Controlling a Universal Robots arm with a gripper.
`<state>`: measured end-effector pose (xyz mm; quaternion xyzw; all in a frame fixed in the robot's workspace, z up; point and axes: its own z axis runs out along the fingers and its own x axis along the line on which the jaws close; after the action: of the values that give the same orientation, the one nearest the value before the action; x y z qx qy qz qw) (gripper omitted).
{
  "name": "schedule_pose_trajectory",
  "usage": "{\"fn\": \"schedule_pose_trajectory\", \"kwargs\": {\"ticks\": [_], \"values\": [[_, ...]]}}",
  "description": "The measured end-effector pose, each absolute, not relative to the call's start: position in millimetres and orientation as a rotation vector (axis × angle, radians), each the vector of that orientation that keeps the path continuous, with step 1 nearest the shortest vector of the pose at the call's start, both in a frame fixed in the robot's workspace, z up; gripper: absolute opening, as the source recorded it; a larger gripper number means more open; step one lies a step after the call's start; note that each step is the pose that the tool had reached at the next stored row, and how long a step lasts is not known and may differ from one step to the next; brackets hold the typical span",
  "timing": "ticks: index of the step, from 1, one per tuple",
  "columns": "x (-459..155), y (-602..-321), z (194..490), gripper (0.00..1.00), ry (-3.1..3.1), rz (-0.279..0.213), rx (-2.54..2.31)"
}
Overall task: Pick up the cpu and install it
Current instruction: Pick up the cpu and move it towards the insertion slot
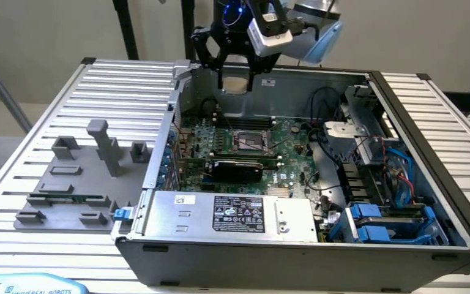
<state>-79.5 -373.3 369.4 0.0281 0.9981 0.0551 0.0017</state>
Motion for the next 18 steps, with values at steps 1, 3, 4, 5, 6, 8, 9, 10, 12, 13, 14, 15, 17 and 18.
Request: {"fn": "schedule_pose_trajectory", "kwargs": {"ticks": [1,3,4,5,6,8,9,10,12,13,14,15,17,18], "values": [[-76,-371,368,0.55,3.132,0.173,0.088],[-69,-366,364,0.55,3.132,0.173,0.088],[-66,-363,362,0.55,3.132,0.173,0.088],[-63,-360,360,0.55,3.132,0.173,0.088],[-61,-357,359,0.55,3.132,0.173,0.088],[-56,-351,355,0.55,3.132,0.173,0.088],[-54,-348,353,0.55,3.132,0.173,0.088],[-51,-345,351,0.55,3.132,0.173,0.088],[-46,-339,348,0.55,3.132,0.173,0.088],[-44,-336,346,0.55,3.132,0.173,0.088],[-42,-333,344,0.55,3.132,0.173,0.088],[-39,-331,342,0.55,3.132,0.173,0.088],[-37,-329,339,0.55,3.132,0.173,0.088],[-37,-329,337,0.55,3.132,0.172,0.088]]}}
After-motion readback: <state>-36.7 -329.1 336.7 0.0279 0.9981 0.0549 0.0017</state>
